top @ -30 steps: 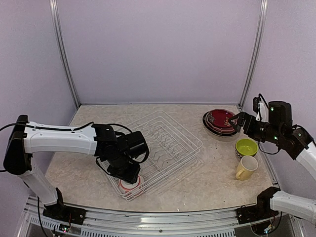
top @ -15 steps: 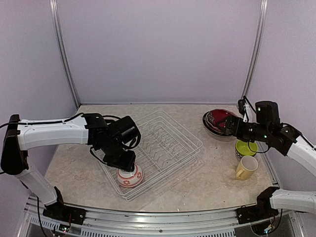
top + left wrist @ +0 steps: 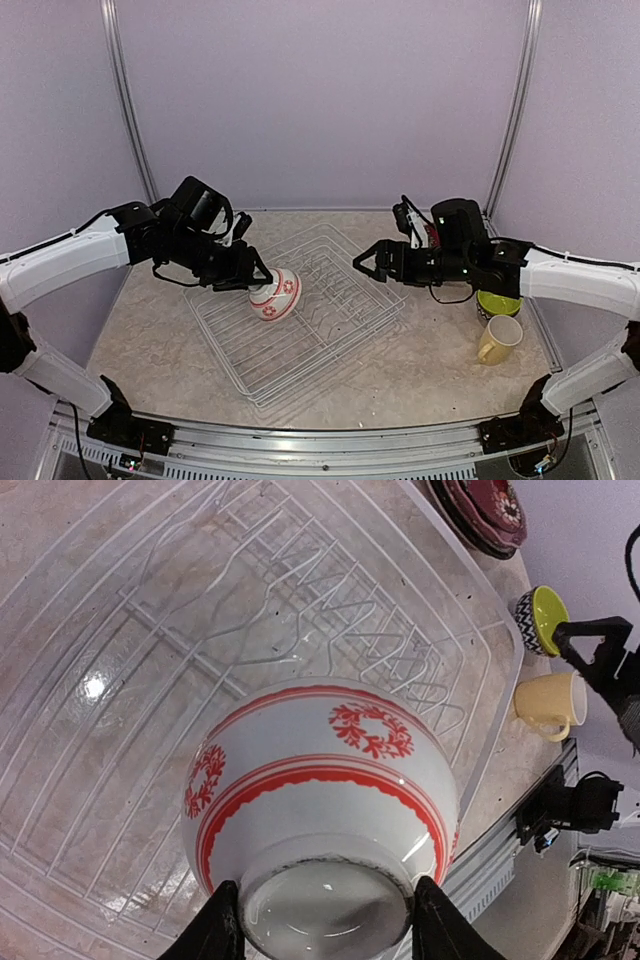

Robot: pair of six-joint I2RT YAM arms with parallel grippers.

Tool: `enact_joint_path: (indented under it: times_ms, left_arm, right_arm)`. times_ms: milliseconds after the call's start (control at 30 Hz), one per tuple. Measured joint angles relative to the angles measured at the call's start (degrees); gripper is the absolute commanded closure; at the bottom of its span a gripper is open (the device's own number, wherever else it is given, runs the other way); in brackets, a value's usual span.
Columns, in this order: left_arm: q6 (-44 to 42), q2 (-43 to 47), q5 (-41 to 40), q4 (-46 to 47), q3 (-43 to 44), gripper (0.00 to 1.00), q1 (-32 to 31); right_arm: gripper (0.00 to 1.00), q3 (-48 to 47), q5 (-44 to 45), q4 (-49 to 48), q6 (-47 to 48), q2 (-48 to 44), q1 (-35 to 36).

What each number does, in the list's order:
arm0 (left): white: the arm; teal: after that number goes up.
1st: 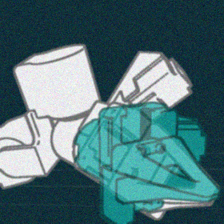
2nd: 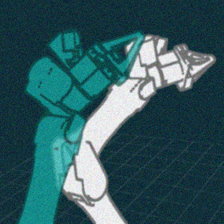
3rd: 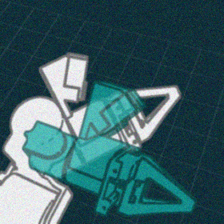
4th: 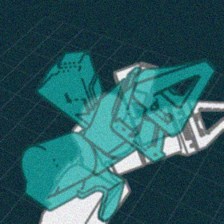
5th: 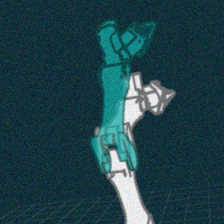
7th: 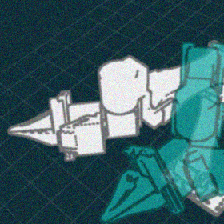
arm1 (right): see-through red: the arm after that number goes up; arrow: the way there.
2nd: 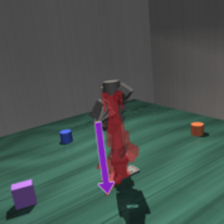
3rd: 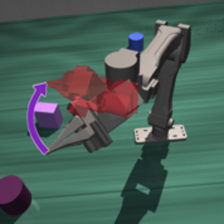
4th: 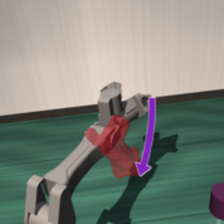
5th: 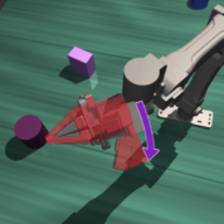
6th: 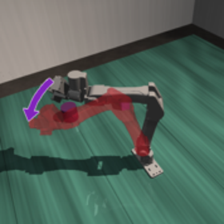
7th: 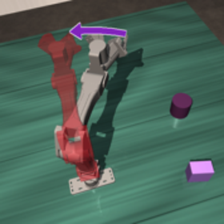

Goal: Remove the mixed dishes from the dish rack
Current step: Pass from the left arm to the right

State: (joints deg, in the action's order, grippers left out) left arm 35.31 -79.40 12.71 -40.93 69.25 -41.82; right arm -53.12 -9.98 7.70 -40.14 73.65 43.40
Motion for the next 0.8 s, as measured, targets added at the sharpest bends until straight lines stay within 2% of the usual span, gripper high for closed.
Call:
enact_joint_path:
  times_ms: [233,333,400,700,800]
  left_arm:
    - [3.1,1.2,8.9,10.3,-1.1,0.77,4.4]
    - [4.4,1.3,12.2,14.2,-1.1,0.76,5.4]
    - [5.3,1.3,14.2,16.2,-1.1,0.77,5.7]
    - [9.2,1.3,19.7,22.5,-1.7,0.77,5.8]
    - [10.4,1.2,20.8,24.2,-2.1,0.77,5.9]
  right_arm:
    - [0.00,-6.4,-10.5,-18.5,-5.5,15.0,4.6]
    - [0.05,-8.2,-13.4,-23.6,-7.6,18.1,5.6]
    - [0.12,-9.4,-14.8,-26.9,-8.9,19.7,6.0]
    - [0.58,-8.0,-19.1,-44.5,-16.7,21.4,6.5]
    - [0.70,-7.0,-19.5,-46.9,-18.0,21.5,6.5]
